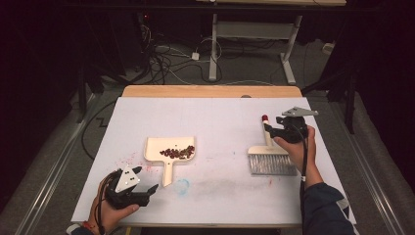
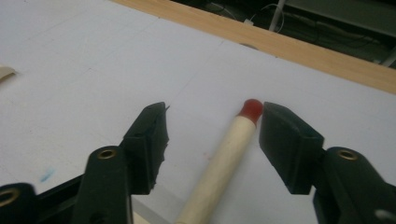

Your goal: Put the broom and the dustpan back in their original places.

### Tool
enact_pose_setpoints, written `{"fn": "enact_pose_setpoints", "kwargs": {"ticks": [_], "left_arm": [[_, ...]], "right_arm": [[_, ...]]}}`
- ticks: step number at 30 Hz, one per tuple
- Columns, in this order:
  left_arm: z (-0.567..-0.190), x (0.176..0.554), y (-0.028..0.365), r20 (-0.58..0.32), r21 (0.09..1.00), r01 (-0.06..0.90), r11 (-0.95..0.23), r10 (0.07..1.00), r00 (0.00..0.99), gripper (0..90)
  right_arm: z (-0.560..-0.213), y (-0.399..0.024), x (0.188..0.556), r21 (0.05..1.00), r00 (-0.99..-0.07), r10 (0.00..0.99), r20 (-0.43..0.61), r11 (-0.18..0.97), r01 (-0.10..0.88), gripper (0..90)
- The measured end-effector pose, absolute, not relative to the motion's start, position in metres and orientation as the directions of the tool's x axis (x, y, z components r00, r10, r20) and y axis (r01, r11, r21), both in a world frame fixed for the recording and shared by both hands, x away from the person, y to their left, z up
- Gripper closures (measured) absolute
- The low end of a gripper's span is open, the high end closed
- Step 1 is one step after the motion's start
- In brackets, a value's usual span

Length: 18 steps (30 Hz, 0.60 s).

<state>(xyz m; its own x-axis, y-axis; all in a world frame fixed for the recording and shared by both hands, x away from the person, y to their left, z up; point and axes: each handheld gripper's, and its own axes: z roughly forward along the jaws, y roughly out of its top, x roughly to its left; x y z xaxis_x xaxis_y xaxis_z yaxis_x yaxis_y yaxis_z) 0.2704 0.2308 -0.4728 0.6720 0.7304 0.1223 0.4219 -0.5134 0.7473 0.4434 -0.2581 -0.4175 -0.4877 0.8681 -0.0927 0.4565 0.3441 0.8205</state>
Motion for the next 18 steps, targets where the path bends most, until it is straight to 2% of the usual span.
{"fn": "enact_pose_setpoints", "kwargs": {"ticks": [4,12,14,18], "left_arm": [[-0.472,0.269,0.228,0.131,0.747,0.413,-0.522,0.724,0.678,20.6],[-0.472,0.270,0.226,0.128,0.748,0.410,-0.522,0.719,0.683,20.4],[-0.472,0.270,0.226,0.130,0.748,0.407,-0.523,0.718,0.684,20.4],[-0.472,0.270,0.225,0.128,0.747,0.409,-0.524,0.717,0.685,20.4]], "right_arm": [[-0.414,-0.252,0.437,0.836,-0.502,0.859,-0.101,0.347,0.426,34.2],[-0.408,-0.248,0.424,0.862,-0.521,0.846,-0.111,0.343,0.374,28.0],[-0.405,-0.247,0.421,0.869,-0.502,0.857,-0.117,0.334,0.366,25.3],[-0.400,-0.247,0.415,0.880,-0.500,0.858,-0.116,0.323,0.349,25.4]]}}
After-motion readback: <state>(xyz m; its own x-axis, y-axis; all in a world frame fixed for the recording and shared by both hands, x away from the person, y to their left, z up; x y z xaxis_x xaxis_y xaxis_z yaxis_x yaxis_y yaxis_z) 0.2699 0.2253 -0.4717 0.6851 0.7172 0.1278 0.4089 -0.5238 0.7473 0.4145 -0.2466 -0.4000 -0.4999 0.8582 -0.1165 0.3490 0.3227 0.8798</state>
